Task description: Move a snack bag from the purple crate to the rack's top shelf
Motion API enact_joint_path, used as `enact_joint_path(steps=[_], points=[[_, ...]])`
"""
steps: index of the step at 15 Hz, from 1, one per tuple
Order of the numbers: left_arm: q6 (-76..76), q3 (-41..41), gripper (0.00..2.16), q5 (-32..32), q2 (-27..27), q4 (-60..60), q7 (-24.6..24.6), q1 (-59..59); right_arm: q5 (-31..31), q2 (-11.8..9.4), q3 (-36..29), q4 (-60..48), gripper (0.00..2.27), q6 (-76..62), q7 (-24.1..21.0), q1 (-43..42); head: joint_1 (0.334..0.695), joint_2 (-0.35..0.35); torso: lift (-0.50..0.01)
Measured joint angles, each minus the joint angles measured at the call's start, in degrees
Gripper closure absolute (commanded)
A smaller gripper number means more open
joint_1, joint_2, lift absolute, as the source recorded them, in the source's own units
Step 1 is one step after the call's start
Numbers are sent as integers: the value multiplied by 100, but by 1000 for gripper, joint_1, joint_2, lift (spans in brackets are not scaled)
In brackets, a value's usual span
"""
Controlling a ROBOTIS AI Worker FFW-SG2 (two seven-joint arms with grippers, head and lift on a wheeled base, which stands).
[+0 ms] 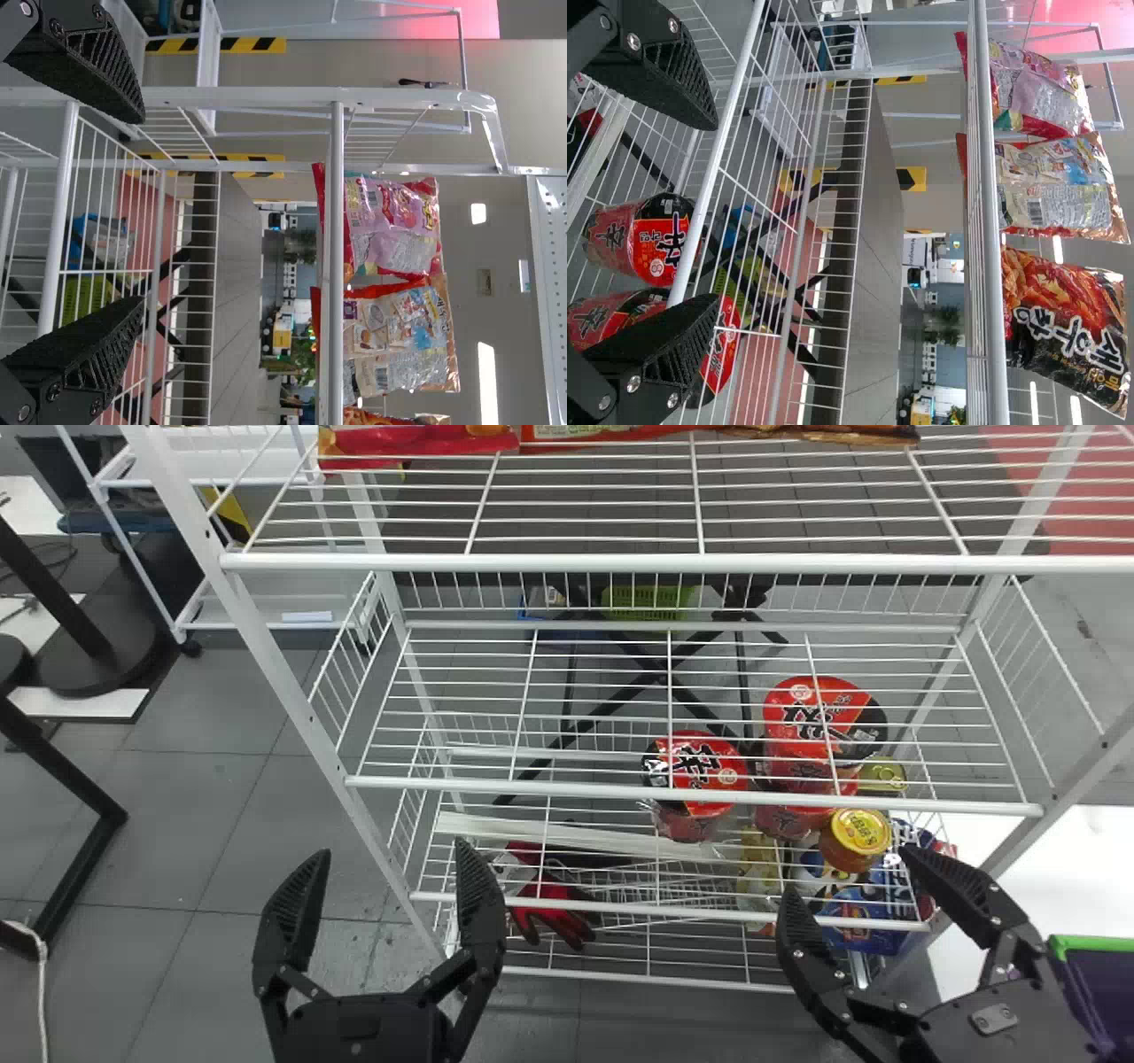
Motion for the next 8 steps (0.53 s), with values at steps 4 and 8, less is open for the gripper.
enact_joint_path(steps=[4,8], points=[[0,-1,90,0,-2,0,-15,0,-3,-3,-16,-25,137,2,0,21,695,81,-340],[0,-1,90,0,-2,-3,-9,2,-5,-11,-19,-33,137,3,0,27,695,81,-356]])
